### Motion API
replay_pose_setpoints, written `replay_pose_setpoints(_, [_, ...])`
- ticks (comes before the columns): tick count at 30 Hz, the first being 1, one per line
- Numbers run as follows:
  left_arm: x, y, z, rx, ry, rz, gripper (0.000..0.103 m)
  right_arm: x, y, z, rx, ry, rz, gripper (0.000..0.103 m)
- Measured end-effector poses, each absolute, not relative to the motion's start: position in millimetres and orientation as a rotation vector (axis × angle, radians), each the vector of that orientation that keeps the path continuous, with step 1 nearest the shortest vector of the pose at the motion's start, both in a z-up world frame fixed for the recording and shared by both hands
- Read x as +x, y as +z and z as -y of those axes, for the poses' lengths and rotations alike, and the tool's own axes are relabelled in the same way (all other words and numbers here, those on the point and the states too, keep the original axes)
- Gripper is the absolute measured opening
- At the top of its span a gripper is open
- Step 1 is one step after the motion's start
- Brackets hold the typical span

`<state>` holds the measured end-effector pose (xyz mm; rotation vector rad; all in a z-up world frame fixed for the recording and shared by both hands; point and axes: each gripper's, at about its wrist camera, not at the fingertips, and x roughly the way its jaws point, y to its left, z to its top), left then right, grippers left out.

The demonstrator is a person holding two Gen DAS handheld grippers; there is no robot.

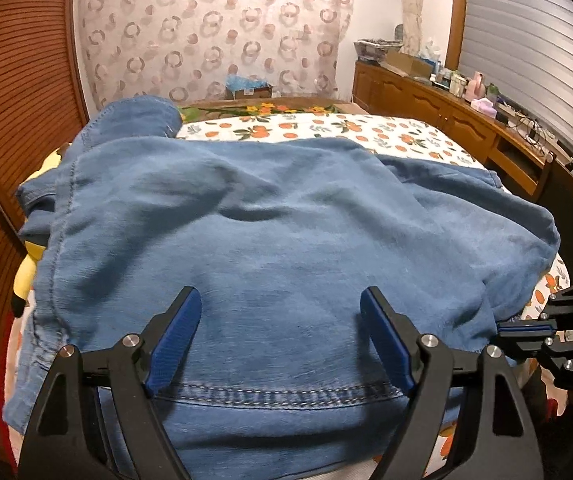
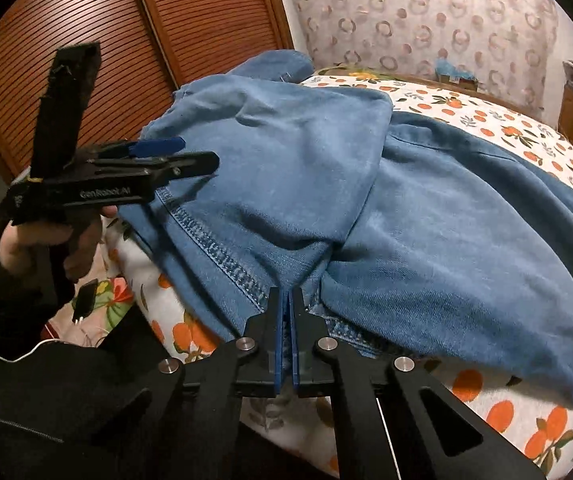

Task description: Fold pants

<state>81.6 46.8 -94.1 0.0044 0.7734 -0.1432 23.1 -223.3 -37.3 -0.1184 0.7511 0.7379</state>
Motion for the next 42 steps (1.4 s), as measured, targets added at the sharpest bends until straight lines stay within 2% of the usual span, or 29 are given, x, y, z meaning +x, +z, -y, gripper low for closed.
replay_pose_setpoints(16, [90.4, -75.7, -0.2, 0.082, -0.240, -0.733, 0.082, 16.8, -12.6, 292.4, -0.034, 0.544, -0.602, 0.004])
replay_pose_setpoints(19, [91.4, -76.4, 6.6, 0.085, -0.253, -0.737, 0.082, 16.7, -10.0, 309.2, -0.032, 0.481, -0.584, 0.010])
replay_pose_setpoints(21, [91.8, -77.3, 12.0, 0.093, -0.263, -0.740, 0.082, 17.3, -10.5, 323.3, -0.020, 0.433, -0.578, 0.019])
replay_pose_setpoints(27, [92.6, -82.5, 23.4, 0.106, -0.279, -0.754, 0.082, 14.0, -12.5, 364.3, -0.001, 0.283, -0.578, 0.038])
replay_pose_setpoints(34, [97.6, -97.9, 32.2, 0.105, -0.298, -0.798, 0.082, 10.3, -23.9, 415.3, 0.049, 0.137, -0.602, 0.040])
replay_pose_setpoints(42, [100.6, -115.8, 35.1, 0.115, -0.285, -0.805, 0.083, 21.0, -36.8, 421.2, 0.082, 0.120, -0.647, 0.041])
